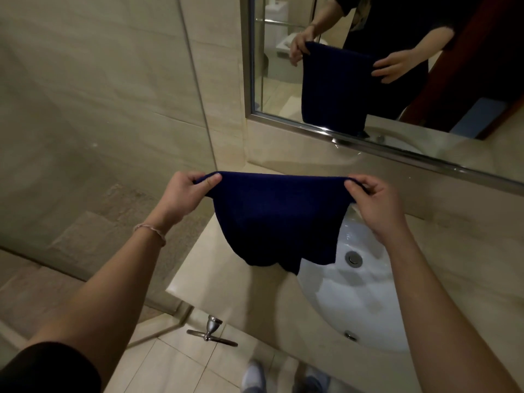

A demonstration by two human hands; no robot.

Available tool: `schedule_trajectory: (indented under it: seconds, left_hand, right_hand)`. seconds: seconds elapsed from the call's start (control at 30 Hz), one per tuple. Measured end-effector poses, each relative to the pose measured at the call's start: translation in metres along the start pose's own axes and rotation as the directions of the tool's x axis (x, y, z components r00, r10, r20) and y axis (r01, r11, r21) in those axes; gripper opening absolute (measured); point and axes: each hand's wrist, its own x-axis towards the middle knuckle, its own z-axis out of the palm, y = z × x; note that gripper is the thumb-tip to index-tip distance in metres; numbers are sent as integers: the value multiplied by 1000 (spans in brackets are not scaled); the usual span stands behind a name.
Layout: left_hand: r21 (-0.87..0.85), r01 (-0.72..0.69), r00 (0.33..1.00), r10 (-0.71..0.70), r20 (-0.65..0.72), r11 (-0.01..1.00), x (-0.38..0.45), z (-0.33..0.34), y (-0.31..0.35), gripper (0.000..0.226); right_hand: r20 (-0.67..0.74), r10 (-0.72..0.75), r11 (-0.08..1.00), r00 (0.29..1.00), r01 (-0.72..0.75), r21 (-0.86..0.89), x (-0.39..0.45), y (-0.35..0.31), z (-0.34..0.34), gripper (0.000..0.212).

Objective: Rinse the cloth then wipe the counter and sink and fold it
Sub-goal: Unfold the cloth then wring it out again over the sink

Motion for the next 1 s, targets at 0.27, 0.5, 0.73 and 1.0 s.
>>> schedule_trajectory:
  seconds: [0.27, 0.5, 0.73, 1.0]
  left_hand:
    - [-532, 90, 979, -172, -108, 842, -10, 38, -9, 14]
    - [-482, -39, 969, -85, -232, 875, -13, 41, -1, 14]
    - [-479, 24, 951, -167, -259, 878, -22, 52, -6, 12]
    - [-487, -48, 941, -124, -316, 872, 7, 36, 35, 12]
  right_hand:
    - [-85, 63, 991, 994, -52, 125, -5, 2, 14, 25]
    - [-113, 134, 971, 984, -108, 212, -6, 0, 12, 23]
    - [-108, 50, 997, 993, -43, 70, -16, 2, 26, 21]
    - [-150, -18, 1000, 988, 22, 22, 7, -24, 27, 19]
